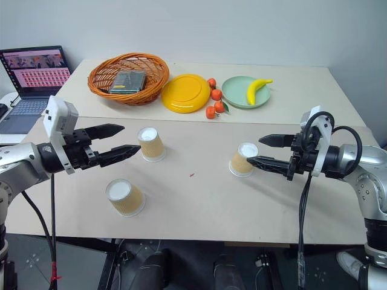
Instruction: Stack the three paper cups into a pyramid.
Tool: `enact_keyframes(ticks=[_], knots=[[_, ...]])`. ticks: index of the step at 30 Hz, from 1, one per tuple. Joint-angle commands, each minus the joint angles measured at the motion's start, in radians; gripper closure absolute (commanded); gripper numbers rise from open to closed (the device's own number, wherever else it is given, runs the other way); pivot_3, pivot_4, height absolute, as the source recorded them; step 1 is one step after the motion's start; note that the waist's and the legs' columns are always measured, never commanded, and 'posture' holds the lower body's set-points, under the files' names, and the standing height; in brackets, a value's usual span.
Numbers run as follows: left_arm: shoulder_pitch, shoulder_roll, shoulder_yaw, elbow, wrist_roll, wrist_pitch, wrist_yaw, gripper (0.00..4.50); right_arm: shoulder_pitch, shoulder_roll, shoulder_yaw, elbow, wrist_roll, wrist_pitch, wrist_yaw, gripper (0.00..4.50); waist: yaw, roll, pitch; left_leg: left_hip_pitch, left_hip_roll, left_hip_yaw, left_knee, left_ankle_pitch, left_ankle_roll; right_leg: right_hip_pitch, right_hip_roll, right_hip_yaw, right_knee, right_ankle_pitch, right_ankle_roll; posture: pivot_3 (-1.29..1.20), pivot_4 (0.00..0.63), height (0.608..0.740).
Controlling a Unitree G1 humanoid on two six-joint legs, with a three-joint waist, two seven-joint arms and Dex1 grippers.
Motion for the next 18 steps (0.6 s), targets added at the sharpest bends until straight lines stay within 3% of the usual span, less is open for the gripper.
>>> enact_keyframes(ticks=[1,5,13,16,18], knots=[[-0.033,0.006,0.068,-0.026,-0.003,-0.04,0.031,0.02,-0.058,-0.004,0.003,0.021,-0.012,-0.036,0.022,0.0,0.0,0.0,0.0,0.0,0.0,0.0,0.0,0.0,0.0,0.0,0.0,0.0,0.0,0.0,0.0,0.0,0.15,0.732],[-0.075,-0.018,0.199,-0.034,-0.205,0.029,0.136,0.02,-0.16,0.007,0.084,0.103,-0.06,-0.068,0.076,0.0,-0.009,0.0,0.0,0.0,0.0,0.0,0.001,0.0,0.0,0.0,0.0,0.0,0.0,0.0,0.0,0.0,0.15,0.732],[0.194,0.011,0.273,-0.235,-0.151,-0.038,0.14,0.02,-0.251,0.027,0.157,0.152,-0.09,-0.092,0.17,0.0,-0.004,0.0,0.0,0.0,0.0,0.0,0.0,0.0,0.0,-0.001,0.0,0.001,0.0,0.0,0.0,0.0,0.15,0.732],[0.269,-0.02,0.286,-0.274,-0.116,-0.094,0.148,0.02,-0.262,0.016,0.162,0.157,-0.089,-0.091,0.214,0.0,0.0,0.0,0.0,0.0,0.0,0.0,0.0,0.0,0.0,0.0,0.0,0.0,0.0,0.0,0.0,0.0,0.15,0.732],[0.389,-0.092,0.285,-0.329,-0.022,-0.183,0.147,0.02,-0.261,-0.009,0.17,0.16,-0.094,-0.095,0.271,0.0,0.001,0.0,0.0,0.0,0.0,0.0,0.0,0.0,0.0,0.0,0.0,0.0,-0.001,0.0,0.0,0.0,0.15,0.732]])
